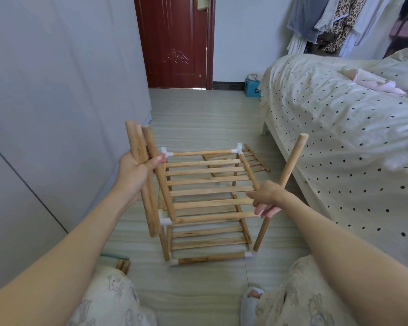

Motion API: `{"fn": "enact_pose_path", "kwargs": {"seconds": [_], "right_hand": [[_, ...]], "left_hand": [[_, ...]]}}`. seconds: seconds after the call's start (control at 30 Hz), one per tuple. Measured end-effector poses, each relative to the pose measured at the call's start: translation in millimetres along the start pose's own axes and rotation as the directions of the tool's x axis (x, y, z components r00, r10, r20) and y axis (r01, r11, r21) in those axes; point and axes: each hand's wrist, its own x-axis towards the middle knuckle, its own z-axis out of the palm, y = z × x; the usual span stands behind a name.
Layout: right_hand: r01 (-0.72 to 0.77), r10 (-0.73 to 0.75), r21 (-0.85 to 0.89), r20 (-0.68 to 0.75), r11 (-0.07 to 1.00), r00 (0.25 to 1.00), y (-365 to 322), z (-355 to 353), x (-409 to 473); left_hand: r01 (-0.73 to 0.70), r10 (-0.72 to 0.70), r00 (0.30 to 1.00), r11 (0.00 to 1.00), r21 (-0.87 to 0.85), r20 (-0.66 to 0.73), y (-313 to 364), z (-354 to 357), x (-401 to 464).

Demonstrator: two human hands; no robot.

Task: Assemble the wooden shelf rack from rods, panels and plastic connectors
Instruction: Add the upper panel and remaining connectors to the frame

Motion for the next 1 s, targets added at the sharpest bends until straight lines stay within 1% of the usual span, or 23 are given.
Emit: {"fn": "enact_pose_path", "kwargs": {"seconds": [0.07, 0.13, 0.17, 0.2, 0.27, 0.37, 0.47, 0.6, 0.7, 0.8, 0.93, 1.0], "right_hand": [[0.184, -0.184, 0.006, 0.009, 0.983, 0.983, -22.3, 13.8, -5.9], [0.383, -0.392, 0.108, 0.081, 0.917, 0.916, -48.5, 30.5, -14.7], [0.447, -0.472, 0.178, 0.136, 0.877, 0.871, -62.6, 39.6, -19.1], [0.491, -0.532, 0.227, 0.179, 0.841, 0.828, -76.3, 49.0, -23.5], [0.558, -0.609, 0.253, 0.224, 0.79, 0.761, -100.7, 67.7, -29.5], [0.647, -0.698, 0.266, 0.21, 0.714, 0.684, -124.4, 93.6, -30.1], [0.685, -0.735, 0.273, 0.182, 0.676, 0.653, -137.2, 110.8, -25.0], [0.695, -0.744, 0.271, 0.18, 0.666, 0.644, -147.6, 123.0, -19.0], [0.686, -0.73, 0.258, 0.148, 0.68, 0.668, -149.2, 125.0, -13.0], [0.652, -0.706, 0.299, 0.119, 0.696, 0.699, -147.9, 125.7, -8.5], [0.659, -0.706, 0.284, 0.108, 0.696, 0.699, -147.7, 127.7, -5.7], [0.689, -0.724, 0.24, 0.104, 0.684, 0.682, -148.5, 130.5, -5.4]], "left_hand": [[-0.022, 0.021, 0.999, 1.0, 0.005, 0.04, 3.5, -1.1, -2.7], [-0.034, 0.033, 0.995, 0.999, 0.005, 0.089, 6.1, -3.0, -4.9], [-0.044, 0.043, 0.992, 0.999, 0.009, 0.116, 7.4, -4.3, -5.8], [-0.061, 0.058, 0.989, 0.998, 0.021, 0.137, 8.2, -5.6, -6.2], [-0.091, 0.083, 0.984, 0.995, 0.045, 0.155, 9.1, -9.2, -7.2], [-0.088, 0.084, 0.984, 0.996, 0.021, 0.157, 9.8, -17.3, -7.6], [-0.069, 0.07, 0.986, 0.998, -0.011, 0.15, 9.3, -27.1, -8.6], [-0.063, 0.063, 0.991, 0.998, -0.008, 0.117, 7.1, -36.0, -8.9], [-0.068, 0.068, 0.997, 0.998, 0.008, 0.034, 5.1, -42.3, -6.6], [-0.065, 0.065, 0.998, 0.998, 0.024, 0.011, 1.0, -48.6, -4.7], [-0.053, 0.052, 0.999, 0.998, 0.043, 0.016, -4.4, -54.0, -2.4], [-0.056, 0.055, 0.998, 0.998, 0.042, 0.012, -5.6, -54.9, -1.6]]}}
